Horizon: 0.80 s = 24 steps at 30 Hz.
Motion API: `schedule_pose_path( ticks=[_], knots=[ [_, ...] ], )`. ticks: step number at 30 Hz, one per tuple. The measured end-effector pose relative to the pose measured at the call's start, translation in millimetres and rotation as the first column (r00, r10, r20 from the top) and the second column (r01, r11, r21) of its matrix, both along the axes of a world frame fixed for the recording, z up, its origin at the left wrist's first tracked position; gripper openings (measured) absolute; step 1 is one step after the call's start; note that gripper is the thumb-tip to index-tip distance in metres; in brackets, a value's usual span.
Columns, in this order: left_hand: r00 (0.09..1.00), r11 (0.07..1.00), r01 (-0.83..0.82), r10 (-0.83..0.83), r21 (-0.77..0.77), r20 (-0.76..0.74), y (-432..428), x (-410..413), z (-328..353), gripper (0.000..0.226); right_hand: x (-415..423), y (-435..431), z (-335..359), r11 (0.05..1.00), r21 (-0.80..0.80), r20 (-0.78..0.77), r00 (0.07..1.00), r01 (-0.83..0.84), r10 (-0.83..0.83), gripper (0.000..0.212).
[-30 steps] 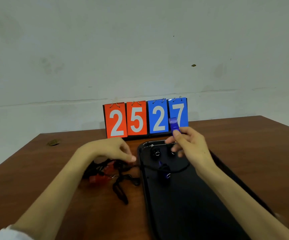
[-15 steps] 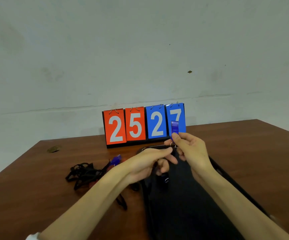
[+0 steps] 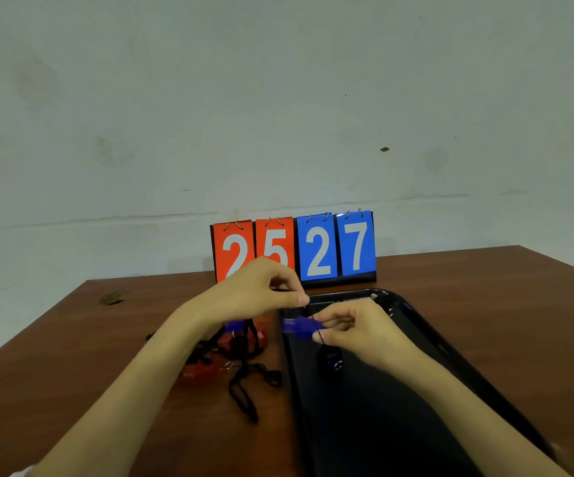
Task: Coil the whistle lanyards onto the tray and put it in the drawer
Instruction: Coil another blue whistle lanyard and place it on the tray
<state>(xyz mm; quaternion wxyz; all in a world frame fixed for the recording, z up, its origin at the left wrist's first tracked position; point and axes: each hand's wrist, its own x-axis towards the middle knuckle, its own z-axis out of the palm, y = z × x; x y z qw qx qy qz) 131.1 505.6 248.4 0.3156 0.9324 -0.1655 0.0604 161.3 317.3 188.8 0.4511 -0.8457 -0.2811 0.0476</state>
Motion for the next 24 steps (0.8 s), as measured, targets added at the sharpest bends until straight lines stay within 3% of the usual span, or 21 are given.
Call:
schedule_pose_path(
  ticks=[3,6,11,14,18,21,24],
  knots=[
    [1.0,0.987,-0.012,0.015,-0.157,0.013,1.6,3.5,-3.7,0.008,-2.8,-0.8,5.0,0.985,0.163,-0.036,0.997,-0.063,0.07,0.023],
    [0.995,0.936,-0.059,0.025,-0.347,-0.101,-2.3,4.2,-9.3,0.011,-6.1,-2.4,9.2,0.945,0.325,-0.079,0.995,-0.032,0.061,0.019],
    [0.962,0.884,-0.018,-0.112,-0.467,-0.249,-12.4,2.5,-18.9,0.024,-5.8,-4.7,12.3,0.828,0.558,-0.159,0.986,0.053,0.044,0.014],
    [0.949,0.891,0.009,-0.15,-0.453,-0.277,-22.8,-0.3,-23.4,0.034,-1.3,-5.6,10.3,0.772,0.613,-0.189,0.98,0.17,-0.066,0.008],
    [0.974,0.966,-0.009,-0.05,-0.257,-0.223,-33.0,-0.1,-25.1,0.031,6.9,-6.3,5.2,0.761,0.557,-0.163,0.942,0.333,-0.294,0.011],
    [0.991,0.999,0.019,-0.023,-0.027,-0.13,-33.0,-2.0,-22.3,0.026,7.4,-5.7,-0.7,0.84,0.376,0.034,0.899,0.393,-0.436,0.013],
    [0.994,0.996,0.073,-0.069,0.042,-0.085,-25.9,-6.0,-15.8,0.025,1.6,-4.6,-4.2,0.924,0.168,0.261,0.888,0.344,-0.378,0.012]
  ],
)
